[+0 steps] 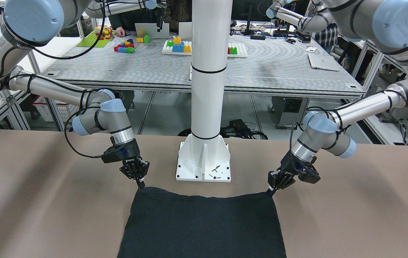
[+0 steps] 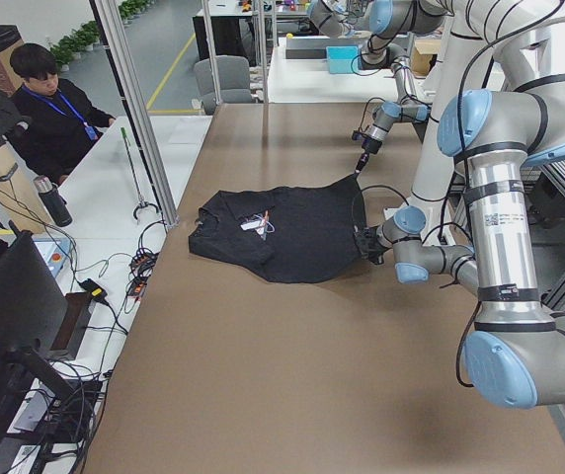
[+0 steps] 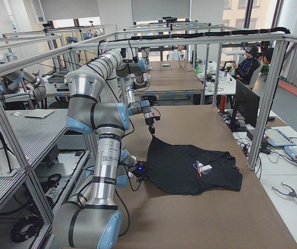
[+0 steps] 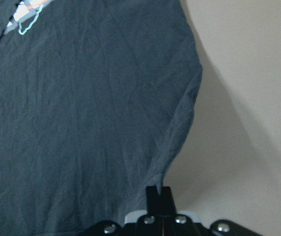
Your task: Fold clothes
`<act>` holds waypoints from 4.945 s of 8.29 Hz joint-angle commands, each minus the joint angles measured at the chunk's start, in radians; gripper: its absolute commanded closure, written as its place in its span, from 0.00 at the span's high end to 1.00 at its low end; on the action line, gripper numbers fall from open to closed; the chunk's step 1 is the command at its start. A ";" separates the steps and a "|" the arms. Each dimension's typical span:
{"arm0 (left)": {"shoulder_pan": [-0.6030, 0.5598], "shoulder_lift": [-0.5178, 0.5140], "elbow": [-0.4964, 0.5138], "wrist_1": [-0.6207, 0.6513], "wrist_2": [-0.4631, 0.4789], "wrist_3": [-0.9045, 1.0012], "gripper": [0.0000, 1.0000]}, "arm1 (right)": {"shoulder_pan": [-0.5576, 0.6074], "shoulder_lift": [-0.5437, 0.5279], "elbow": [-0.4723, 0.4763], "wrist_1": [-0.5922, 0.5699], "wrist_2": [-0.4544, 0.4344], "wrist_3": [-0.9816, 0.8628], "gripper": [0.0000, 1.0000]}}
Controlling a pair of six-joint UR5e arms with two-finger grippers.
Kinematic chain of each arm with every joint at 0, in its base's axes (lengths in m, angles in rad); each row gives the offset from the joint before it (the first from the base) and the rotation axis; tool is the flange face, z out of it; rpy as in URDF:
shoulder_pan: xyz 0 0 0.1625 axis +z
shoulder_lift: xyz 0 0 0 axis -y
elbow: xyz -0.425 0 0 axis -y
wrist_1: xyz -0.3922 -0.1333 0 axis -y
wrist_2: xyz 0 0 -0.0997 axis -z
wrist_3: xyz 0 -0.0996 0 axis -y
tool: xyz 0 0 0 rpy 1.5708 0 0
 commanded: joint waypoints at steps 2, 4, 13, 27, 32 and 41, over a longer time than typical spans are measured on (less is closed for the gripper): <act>-0.393 -0.170 -0.095 0.326 -0.508 0.121 0.00 | 0.226 0.008 0.166 -0.125 0.336 -0.173 0.00; -0.422 -0.168 -0.147 0.336 -0.703 0.162 0.00 | 0.323 -0.010 0.220 -0.150 0.739 -0.213 0.00; -0.498 -0.212 -0.040 0.335 -0.675 0.247 0.00 | 0.496 0.029 0.218 -0.290 0.895 -0.229 0.00; -0.563 -0.627 0.585 0.333 -0.402 0.351 0.18 | 0.705 0.465 -0.406 -0.347 0.797 -0.447 0.25; -0.615 -0.562 0.519 0.315 -0.555 0.644 0.95 | 0.720 0.479 -0.339 -0.359 0.820 -0.532 0.94; -0.388 -0.254 0.454 -0.023 -0.569 0.636 0.92 | 0.711 0.475 -0.337 -0.347 0.806 -0.532 0.94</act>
